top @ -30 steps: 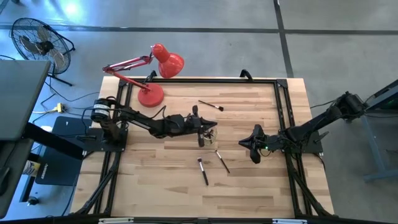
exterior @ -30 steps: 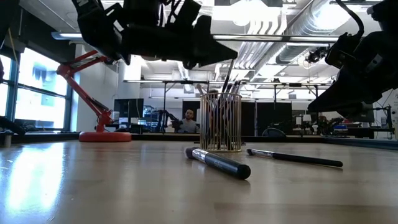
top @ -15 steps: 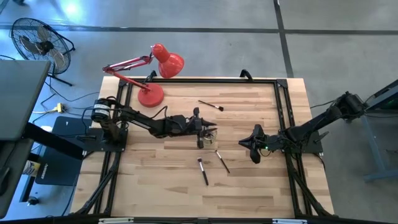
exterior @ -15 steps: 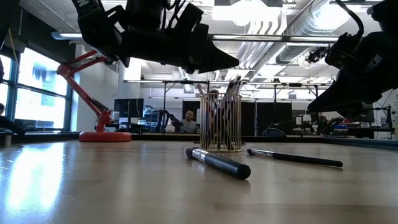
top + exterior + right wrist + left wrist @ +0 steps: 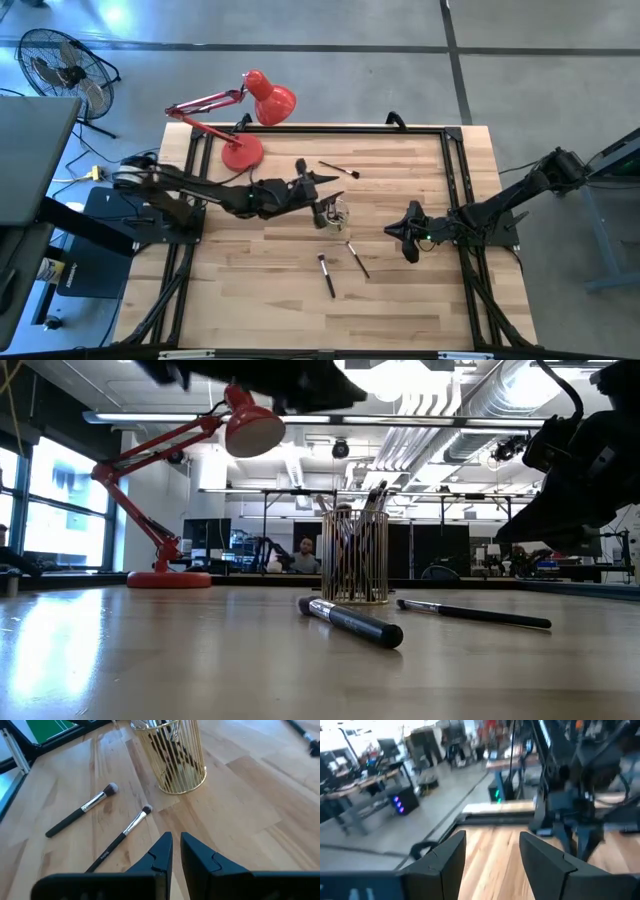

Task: Put items in baskets/containers
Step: Put the eyeshadow brush into the wire organizer

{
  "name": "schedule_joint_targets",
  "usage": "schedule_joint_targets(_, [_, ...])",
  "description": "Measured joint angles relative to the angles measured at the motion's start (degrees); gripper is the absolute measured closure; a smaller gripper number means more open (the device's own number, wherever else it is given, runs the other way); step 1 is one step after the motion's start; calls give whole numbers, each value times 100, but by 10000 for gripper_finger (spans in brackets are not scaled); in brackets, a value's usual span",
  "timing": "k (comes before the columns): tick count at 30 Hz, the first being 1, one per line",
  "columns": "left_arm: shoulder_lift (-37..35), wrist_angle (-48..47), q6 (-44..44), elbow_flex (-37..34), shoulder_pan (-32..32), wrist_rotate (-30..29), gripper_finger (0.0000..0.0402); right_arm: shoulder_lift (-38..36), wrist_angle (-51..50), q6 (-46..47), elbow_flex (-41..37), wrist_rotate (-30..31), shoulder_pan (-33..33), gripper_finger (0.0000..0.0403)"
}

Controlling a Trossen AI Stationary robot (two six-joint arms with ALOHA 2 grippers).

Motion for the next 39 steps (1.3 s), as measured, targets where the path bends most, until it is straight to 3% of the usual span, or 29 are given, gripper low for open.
schedule_joint_targets(3, [-433,-1208,-175,194,-303,-559,220,-2,-17,42,1,-102,2,370])
schedule_joint_targets(7, [-729,-2844,-1382,373,-757,-1082,220,-2,-47,-49,-1,-63,1,370])
schedule_joint_targets(12, [-846,-4397,-3411,373,-1316,-1145,222,-4,-67,-372,-1,-74,2,370])
schedule_joint_targets(15, [-827,-4631,-3627,188,-1691,-1142,242,-4,-68,-501,-1,-115,2,371])
schedule_joint_targets(19, [-839,-4495,-3604,-128,-2139,-1219,305,-4,-67,-553,-1,-116,1,370])
schedule_joint_targets(23, [-835,-4046,-3494,-652,-2461,-1787,386,-4,-26,-279,-1,-117,1,371])
schedule_joint_targets(27, [-1031,-3188,-3270,-1335,-2684,-1855,385,-4,261,-155,3,-137,19,383])
schedule_joint_targets(32, [-1376,-1594,-2530,-2338,-2515,-1163,398,131,18,-560,695,130,203,398])
schedule_joint_targets(36, [-1731,-294,-2062,-3100,-2130,-505,400,691,-937,-936,1787,246,271,401])
schedule_joint_targets(39, [-1846,408,-1846,-3472,-1789,-53,400,1269,-2149,-553,2794,-36,215,401])
